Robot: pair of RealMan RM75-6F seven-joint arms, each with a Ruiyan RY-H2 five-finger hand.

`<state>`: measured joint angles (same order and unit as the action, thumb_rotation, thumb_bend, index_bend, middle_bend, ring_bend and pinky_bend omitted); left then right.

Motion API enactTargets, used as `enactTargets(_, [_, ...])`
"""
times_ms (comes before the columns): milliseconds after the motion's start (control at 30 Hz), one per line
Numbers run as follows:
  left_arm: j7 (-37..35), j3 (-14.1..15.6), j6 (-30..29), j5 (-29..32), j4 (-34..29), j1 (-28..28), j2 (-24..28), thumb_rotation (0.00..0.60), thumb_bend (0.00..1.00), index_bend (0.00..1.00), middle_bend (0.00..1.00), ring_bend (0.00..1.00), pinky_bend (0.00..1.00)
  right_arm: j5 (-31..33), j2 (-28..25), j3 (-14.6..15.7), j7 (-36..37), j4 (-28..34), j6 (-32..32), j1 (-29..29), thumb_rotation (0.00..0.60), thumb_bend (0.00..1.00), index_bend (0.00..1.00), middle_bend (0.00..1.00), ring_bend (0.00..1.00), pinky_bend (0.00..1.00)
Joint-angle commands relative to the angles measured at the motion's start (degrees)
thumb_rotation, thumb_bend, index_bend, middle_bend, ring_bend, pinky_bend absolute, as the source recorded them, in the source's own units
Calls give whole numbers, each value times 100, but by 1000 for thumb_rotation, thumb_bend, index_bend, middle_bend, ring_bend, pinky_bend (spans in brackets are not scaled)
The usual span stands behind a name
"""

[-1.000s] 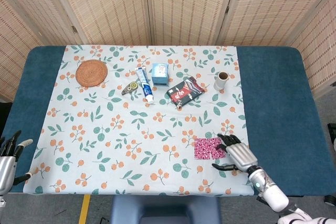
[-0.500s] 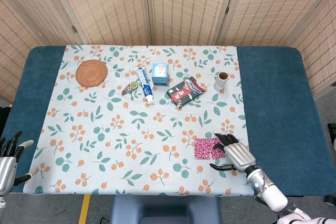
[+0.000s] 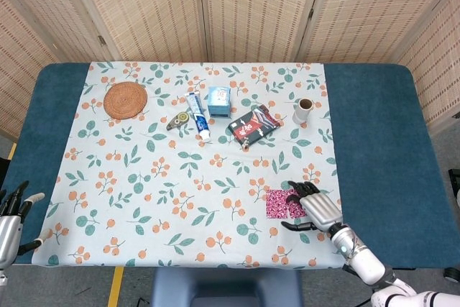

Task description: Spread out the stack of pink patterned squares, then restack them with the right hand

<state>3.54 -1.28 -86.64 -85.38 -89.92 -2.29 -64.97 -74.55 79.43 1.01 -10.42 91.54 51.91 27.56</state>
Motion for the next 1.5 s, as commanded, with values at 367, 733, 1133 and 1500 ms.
enactTargets(367, [-22,-7,-13,9,15,17,-3,600,281,273,70,148,0,159,16,0,-41,-94,16,-28,106,261,265,51,0,0])
enactTargets(733, [4,-8,0,-4,2,7,-6,600,281,274,71,148,0,117,-212,74,23,19,232,-199,108,261,266,51,0,0])
enactTargets(1133, [18,-9,-17,-29,-50,8,25,600,281,274,71,148,0,-182,-7,38,19,91,33,21,105,261,266,51,0,0])
enactTargets(1500, [23,-6,-20,-36,-65,12,28,600,282,274,72,149,0,-221,62,99,-167,132,-166,164,107,262,266,52,0,0])
